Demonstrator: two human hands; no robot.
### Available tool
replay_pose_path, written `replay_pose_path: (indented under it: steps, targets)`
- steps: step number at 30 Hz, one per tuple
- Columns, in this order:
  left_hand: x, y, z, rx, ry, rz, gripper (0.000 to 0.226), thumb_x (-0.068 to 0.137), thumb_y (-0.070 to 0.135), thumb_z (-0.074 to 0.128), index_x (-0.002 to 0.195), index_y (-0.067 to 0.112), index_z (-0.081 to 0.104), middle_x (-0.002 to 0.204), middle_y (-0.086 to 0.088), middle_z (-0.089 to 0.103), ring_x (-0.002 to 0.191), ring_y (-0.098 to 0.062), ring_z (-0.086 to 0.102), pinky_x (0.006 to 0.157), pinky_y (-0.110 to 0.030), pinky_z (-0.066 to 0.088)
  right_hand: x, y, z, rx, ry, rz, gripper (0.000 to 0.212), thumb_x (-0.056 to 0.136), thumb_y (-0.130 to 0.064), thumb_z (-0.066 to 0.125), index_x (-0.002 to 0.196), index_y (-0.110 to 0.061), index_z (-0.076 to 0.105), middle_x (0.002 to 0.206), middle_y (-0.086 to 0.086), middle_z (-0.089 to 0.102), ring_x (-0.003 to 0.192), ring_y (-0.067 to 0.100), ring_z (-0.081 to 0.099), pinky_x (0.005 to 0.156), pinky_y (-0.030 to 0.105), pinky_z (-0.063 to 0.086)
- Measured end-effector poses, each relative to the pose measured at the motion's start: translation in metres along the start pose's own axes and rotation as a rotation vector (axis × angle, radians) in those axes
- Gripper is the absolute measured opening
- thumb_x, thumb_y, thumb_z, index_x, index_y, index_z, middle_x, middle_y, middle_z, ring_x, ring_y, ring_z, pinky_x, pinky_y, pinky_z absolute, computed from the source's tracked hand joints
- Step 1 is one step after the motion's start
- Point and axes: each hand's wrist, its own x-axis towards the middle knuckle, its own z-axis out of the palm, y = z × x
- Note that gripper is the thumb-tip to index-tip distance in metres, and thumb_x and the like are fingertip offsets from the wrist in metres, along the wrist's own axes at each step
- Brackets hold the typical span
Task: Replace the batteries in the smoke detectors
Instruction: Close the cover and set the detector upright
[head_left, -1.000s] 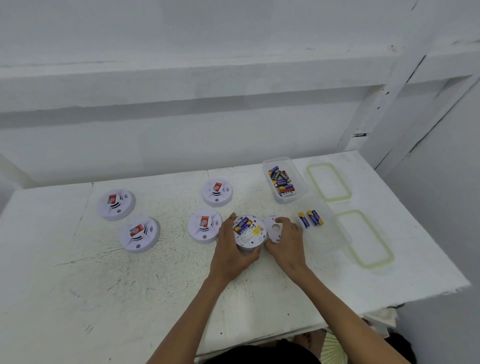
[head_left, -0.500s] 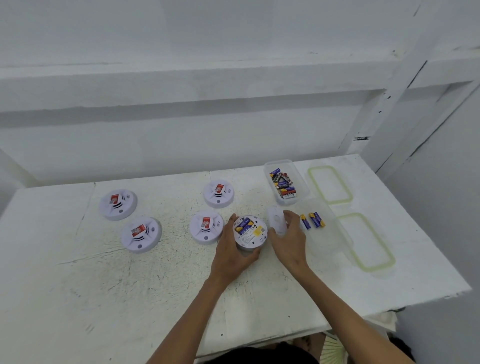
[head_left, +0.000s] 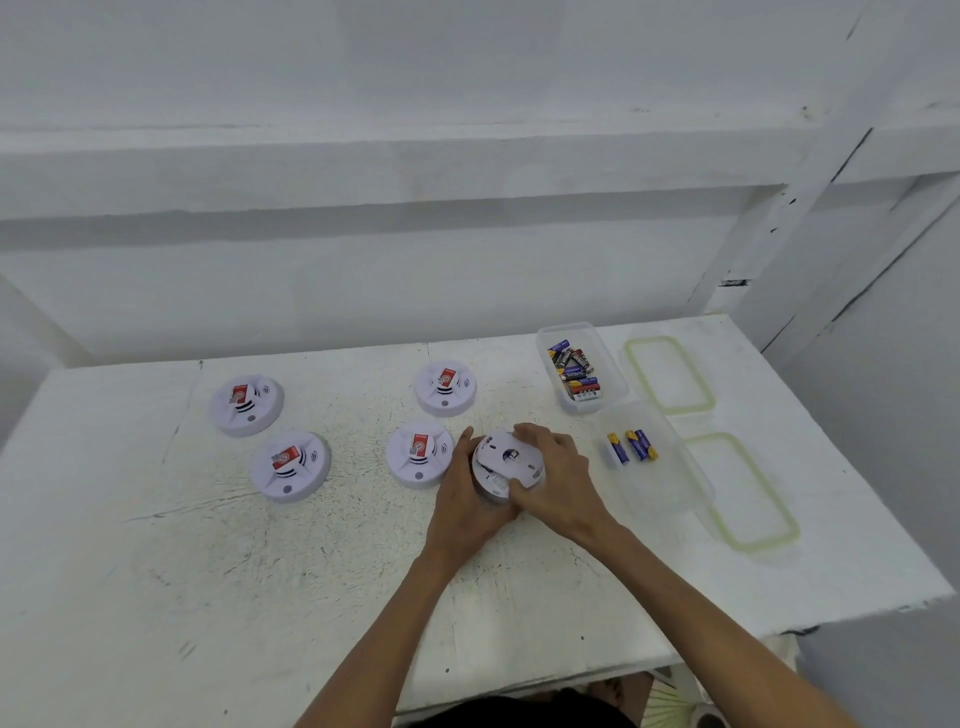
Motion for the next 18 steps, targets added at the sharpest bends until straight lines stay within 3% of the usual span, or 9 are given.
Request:
replay_pose_path:
  steps: [2, 5, 8, 10, 13, 16, 18]
  targets:
    - [0.0005, 0.0000, 0.0000, -0.001, -0.001, -0.006, 0.111, 0.070, 0.031, 0.093, 0.156, 0.014, 0.026, 0.153, 0.004, 0.043, 0.140, -0.002, 0.041, 0.107, -0.006, 0.034, 0.0000, 0.0000, 0.0004, -0.030, 0.009, -0.015, 0.071, 0.074, -0.037, 0.069, 0.139, -0.037, 0.041, 0.133, -0.011, 0.050, 0.129, 0.009, 0.035, 0.105, 0.041, 0.038]
    - [0.0004, 0.0016, 0.0004, -0.018, 0.001, -0.011, 0.111, 0.069, 0.033, 0.092, 0.156, 0.012, 0.025, 0.153, 0.006, 0.040, 0.140, -0.001, 0.039, 0.106, -0.003, 0.032, 0.0003, -0.0005, 0.0005, -0.075, 0.004, -0.054, 0.072, 0.077, -0.043, 0.073, 0.141, -0.033, 0.042, 0.136, -0.012, 0.049, 0.128, 0.010, 0.034, 0.102, 0.036, 0.033]
    - [0.0003, 0.0011, 0.0015, -0.008, 0.005, -0.011, 0.110, 0.069, 0.041, 0.087, 0.155, 0.009, 0.027, 0.154, 0.001, 0.041, 0.138, 0.008, 0.037, 0.109, -0.005, 0.031, 0.0006, 0.0025, 0.0034, -0.090, 0.022, -0.081, 0.075, 0.073, -0.055, 0.069, 0.138, -0.026, 0.045, 0.136, -0.008, 0.048, 0.122, 0.012, 0.040, 0.098, 0.032, 0.039]
    - [0.0009, 0.0013, 0.0019, 0.003, 0.005, -0.017, 0.109, 0.069, 0.041, 0.087, 0.154, 0.008, 0.027, 0.154, -0.001, 0.042, 0.137, 0.005, 0.039, 0.109, -0.007, 0.033, 0.0012, 0.0054, 0.0043, -0.084, 0.046, -0.090, 0.074, 0.071, -0.056, 0.071, 0.133, -0.021, 0.050, 0.131, -0.005, 0.047, 0.117, 0.013, 0.044, 0.095, 0.031, 0.046]
    - [0.0011, 0.0008, 0.0014, 0.003, 0.004, -0.021, 0.109, 0.070, 0.030, 0.092, 0.155, 0.009, 0.026, 0.154, -0.001, 0.043, 0.137, 0.002, 0.041, 0.107, -0.006, 0.035, 0.0010, 0.0077, 0.0040, -0.078, 0.073, -0.097, 0.073, 0.070, -0.057, 0.070, 0.128, -0.014, 0.056, 0.127, -0.001, 0.047, 0.114, 0.014, 0.047, 0.093, 0.023, 0.046]
    - [0.0015, -0.0005, 0.0005, 0.003, -0.003, -0.010, 0.110, 0.070, 0.026, 0.093, 0.155, 0.010, 0.026, 0.152, 0.002, 0.043, 0.134, 0.010, 0.040, 0.105, -0.004, 0.034, 0.0009, 0.0083, 0.0034, -0.057, 0.065, -0.095, 0.069, 0.070, -0.055, 0.072, 0.126, -0.016, 0.059, 0.127, -0.001, 0.047, 0.114, 0.013, 0.049, 0.091, 0.019, 0.044]
    - [0.0014, -0.0005, 0.0007, 0.008, -0.003, -0.010, 0.110, 0.070, 0.026, 0.093, 0.155, 0.011, 0.026, 0.153, 0.001, 0.043, 0.136, 0.004, 0.040, 0.106, -0.004, 0.033, 0.0015, 0.0090, 0.0022, -0.046, 0.043, -0.089, 0.070, 0.069, -0.058, 0.070, 0.127, -0.020, 0.058, 0.128, -0.003, 0.047, 0.116, 0.013, 0.047, 0.093, 0.020, 0.045]
